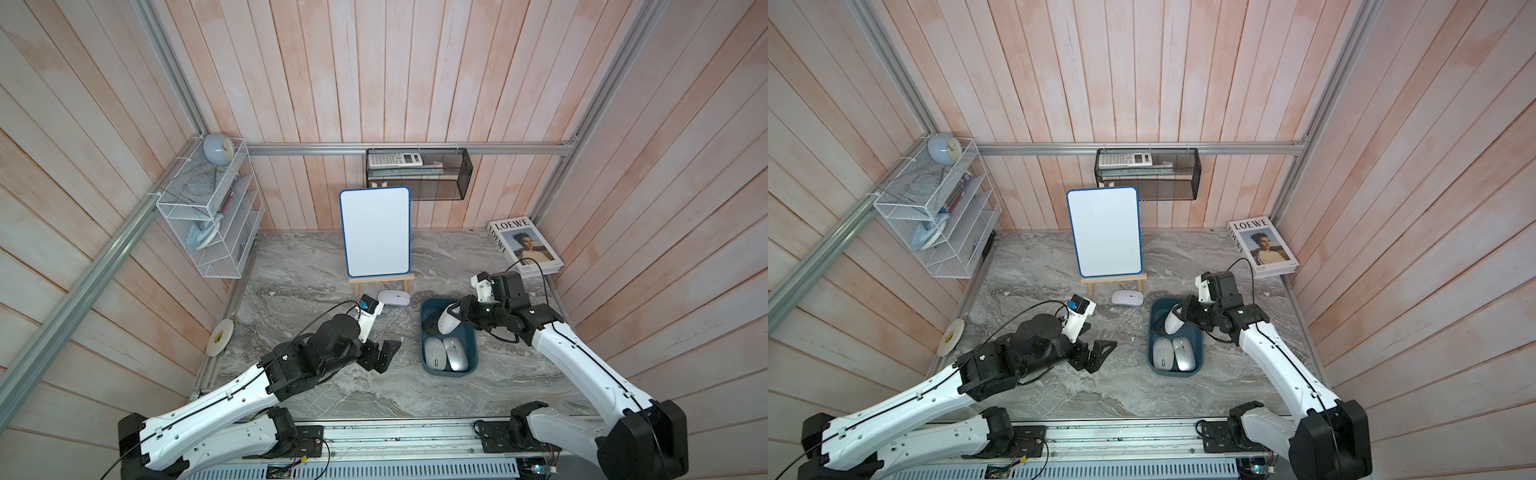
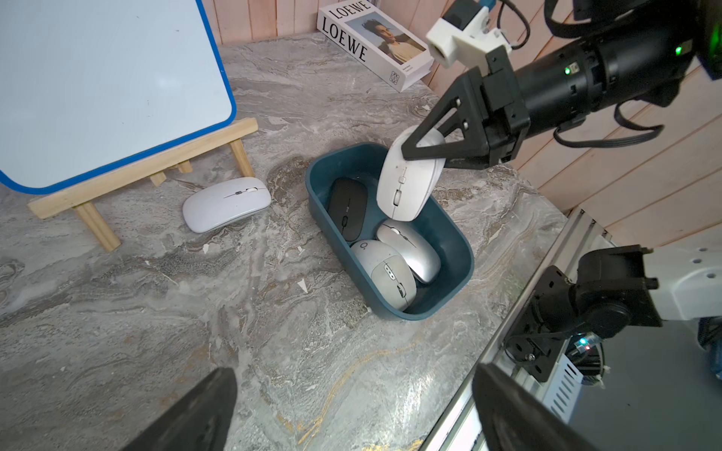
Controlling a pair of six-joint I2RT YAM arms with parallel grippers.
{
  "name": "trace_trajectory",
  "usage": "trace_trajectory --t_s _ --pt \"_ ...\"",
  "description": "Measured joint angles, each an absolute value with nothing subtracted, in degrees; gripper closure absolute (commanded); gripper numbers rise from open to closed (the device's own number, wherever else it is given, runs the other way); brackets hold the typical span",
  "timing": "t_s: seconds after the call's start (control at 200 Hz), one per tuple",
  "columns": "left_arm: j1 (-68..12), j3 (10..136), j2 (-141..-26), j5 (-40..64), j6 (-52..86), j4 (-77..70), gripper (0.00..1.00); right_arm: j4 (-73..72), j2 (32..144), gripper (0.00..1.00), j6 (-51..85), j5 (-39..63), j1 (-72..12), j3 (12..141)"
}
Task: Put the mouse in the storage box
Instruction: Place the mouse in the storage box.
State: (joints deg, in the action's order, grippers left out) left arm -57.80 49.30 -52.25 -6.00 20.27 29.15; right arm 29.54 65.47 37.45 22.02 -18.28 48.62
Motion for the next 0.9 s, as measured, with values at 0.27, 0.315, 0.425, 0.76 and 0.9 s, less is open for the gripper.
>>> trace_trajectory --t_s 0.27,0.315,0.425,0.76,0.9 --pt "-57.7 48.2 -52.2 -6.7 20.6 28.9 0.0 29.9 69.0 0.8 30.3 17.1 -18.3 47.9" --pt "-57.6 47.9 -52.5 -6.7 20.7 28.5 0.0 29.1 70.1 0.8 30.2 16.9 -18.3 47.3" --pt "-57.5 47.3 -53.1 -6.9 20.9 28.1 0.0 28.3 73.5 0.8 29.9 16.0 -18.2 46.6" --pt "-57.5 46.7 -53.9 -6.9 21.3 26.1 0.0 28.6 81.8 0.8 26.7 13.8 -17.3 50.6" --pt "-57.4 46.5 -54.0 -6.9 21.3 25.6 0.0 26.8 82.9 0.78 27.4 15.2 -17.3 49.8"
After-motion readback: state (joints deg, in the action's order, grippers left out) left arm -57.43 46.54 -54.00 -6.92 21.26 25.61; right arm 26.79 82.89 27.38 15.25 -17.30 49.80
